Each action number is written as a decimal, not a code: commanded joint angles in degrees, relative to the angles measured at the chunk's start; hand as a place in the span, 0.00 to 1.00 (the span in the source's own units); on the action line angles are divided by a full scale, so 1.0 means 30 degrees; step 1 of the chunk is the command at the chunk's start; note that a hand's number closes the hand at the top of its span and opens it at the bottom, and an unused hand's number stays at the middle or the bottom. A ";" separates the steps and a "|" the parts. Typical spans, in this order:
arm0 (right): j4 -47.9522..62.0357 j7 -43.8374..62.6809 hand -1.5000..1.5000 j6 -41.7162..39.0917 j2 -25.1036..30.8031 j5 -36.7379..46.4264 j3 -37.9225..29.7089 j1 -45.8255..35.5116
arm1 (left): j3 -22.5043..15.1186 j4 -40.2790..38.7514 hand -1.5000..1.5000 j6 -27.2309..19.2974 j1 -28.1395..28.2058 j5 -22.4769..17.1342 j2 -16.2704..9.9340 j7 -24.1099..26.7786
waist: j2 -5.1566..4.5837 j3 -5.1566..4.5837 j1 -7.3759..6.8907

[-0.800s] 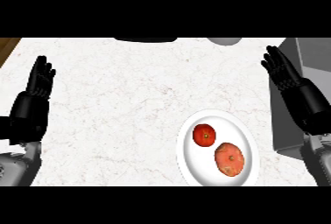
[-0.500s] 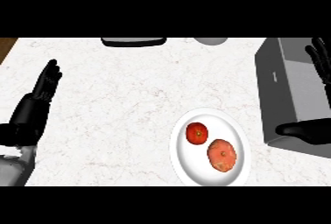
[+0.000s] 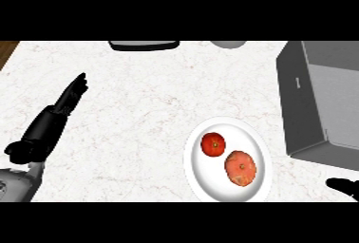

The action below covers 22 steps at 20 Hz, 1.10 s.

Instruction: Pick the squash from the plate and place it in the cardboard box

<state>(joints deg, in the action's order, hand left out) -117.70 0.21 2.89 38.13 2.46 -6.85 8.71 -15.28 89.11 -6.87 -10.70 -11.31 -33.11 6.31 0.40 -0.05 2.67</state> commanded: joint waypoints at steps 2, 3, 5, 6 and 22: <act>-0.2321 -0.1361 0.00 -0.0782 0.0994 0.3092 0.0356 0.2678 | -0.0449 -0.0130 0.50 0.0817 0.0310 0.0448 0.0348 0.0796 | -0.0062 0.0005 -0.0465; -0.2672 -0.1953 0.00 -0.1194 0.1097 0.2961 -0.0385 0.3688 | -0.0189 -0.0472 0.50 0.0618 -0.0038 0.0609 0.0533 0.0577 | -0.0060 0.0012 -0.0388; -0.3353 0.1784 0.00 -0.1703 0.1934 0.4324 0.1130 0.1861 | -0.0645 -0.0571 0.50 0.0707 -0.1053 0.0831 0.1068 -0.0053 | -0.0157 -0.0016 -0.0713; -0.3515 0.1713 0.00 -0.1987 0.2135 0.5365 0.1757 0.2798 | -0.0132 -0.0400 0.50 0.1169 -0.0412 0.0422 0.0400 0.0250 | -0.0130 -0.0018 -0.0770; -0.7613 1.7994 0.00 -1.0015 0.3223 0.7137 1.0995 -0.3880 | 0.0004 -0.0131 0.50 0.2015 -0.1060 0.0750 0.1023 -0.0371 | -0.0099 -0.0059 -0.1484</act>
<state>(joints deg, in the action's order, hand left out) -135.18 41.91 -21.79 49.02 21.97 20.59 1.51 -15.14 85.53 -1.69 -16.35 -8.97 -29.56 5.62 -0.18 -0.22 -1.21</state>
